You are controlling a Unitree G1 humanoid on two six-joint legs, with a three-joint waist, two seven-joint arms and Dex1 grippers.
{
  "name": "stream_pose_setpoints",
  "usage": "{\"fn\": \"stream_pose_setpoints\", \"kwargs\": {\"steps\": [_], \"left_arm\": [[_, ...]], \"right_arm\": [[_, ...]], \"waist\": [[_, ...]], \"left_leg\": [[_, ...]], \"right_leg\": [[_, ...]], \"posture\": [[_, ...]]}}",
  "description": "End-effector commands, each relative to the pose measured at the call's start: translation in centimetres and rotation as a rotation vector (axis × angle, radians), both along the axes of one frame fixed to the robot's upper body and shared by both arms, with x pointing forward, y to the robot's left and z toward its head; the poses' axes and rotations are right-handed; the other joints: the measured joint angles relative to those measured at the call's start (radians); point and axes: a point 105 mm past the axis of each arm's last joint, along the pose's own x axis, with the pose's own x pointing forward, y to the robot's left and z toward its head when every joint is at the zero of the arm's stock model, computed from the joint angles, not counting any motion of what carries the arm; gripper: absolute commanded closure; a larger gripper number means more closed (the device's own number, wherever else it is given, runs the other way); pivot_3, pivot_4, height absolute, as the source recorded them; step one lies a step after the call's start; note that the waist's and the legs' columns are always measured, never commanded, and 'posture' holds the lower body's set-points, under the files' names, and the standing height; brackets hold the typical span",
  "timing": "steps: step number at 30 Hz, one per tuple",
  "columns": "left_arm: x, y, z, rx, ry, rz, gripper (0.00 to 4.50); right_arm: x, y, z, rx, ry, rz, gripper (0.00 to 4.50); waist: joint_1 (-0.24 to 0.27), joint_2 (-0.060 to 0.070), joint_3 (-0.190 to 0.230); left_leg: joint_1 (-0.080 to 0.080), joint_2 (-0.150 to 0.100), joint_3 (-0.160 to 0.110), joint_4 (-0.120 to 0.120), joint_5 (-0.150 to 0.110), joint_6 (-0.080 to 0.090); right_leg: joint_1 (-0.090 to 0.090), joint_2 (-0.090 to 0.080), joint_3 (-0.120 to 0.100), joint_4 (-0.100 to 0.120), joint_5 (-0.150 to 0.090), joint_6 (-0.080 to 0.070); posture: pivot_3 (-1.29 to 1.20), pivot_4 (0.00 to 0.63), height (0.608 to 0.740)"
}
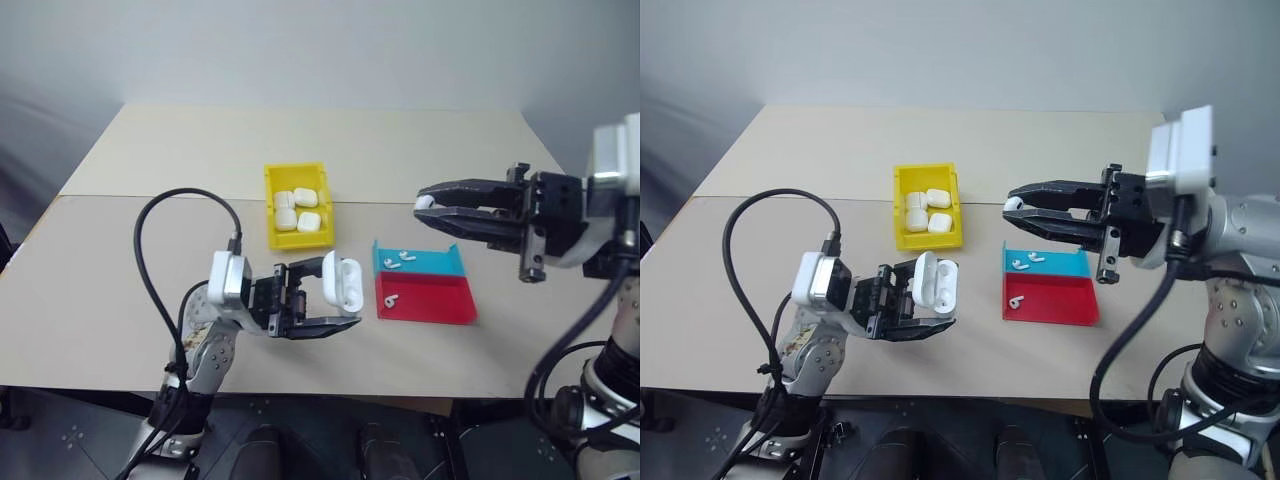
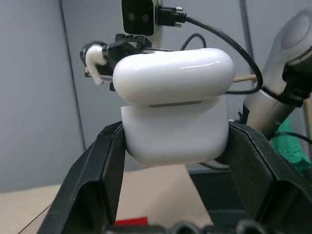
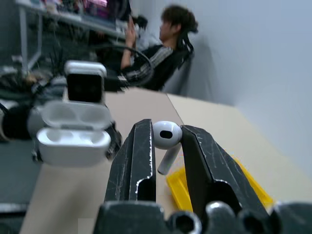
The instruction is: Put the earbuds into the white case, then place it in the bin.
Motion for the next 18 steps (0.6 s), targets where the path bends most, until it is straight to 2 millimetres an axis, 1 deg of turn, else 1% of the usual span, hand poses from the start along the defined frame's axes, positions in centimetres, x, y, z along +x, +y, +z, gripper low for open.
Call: {"fn": "stream_pose_setpoints", "kwargs": {"steps": [1,4,12,18], "left_arm": [[-0.5,-0.4,1.2,-0.036,-0.027,-0.056,1.68],[-0.7,-0.6,1.9,-0.055,-0.029,-0.080,1.68],[-0.4,-0.7,1.7,-0.071,-0.028,-0.036,1.68],[-0.3,-0.8,1.8,-0.086,-0.041,-0.019,1.68]], "right_arm": [[-1.5,0.4,1.0,0.092,-0.046,0.078,3.88],[-1.8,0.8,1.3,0.165,-0.046,0.128,3.88],[-1.8,2.1,0.4,0.155,-0.060,0.175,3.88],[-1.5,2.8,-0.6,0.136,-0.056,0.176,3.88]], "waist": [[0.001,0.000,0.000],[0.001,0.000,0.000],[0.002,0.000,0.000],[0.002,0.000,0.000]], "left_leg": [[0.000,0.000,0.000,0.000,0.000,0.000],[0.000,0.000,0.000,0.000,0.000,0.000],[0.000,0.000,0.000,0.000,0.000,0.000],[0.000,0.000,0.000,0.000,0.000,0.000]], "right_leg": [[0.000,0.000,0.000,0.000,0.000,0.000],[0.000,0.000,0.000,0.000,0.000,0.000],[0.000,0.000,0.000,-0.001,0.000,0.000],[0.000,0.000,0.000,-0.001,0.000,0.000]], "posture": [[0.00,0.150,0.740],[0.00,0.150,0.740],[0.00,0.150,0.740],[0.00,0.150,0.740]]}}
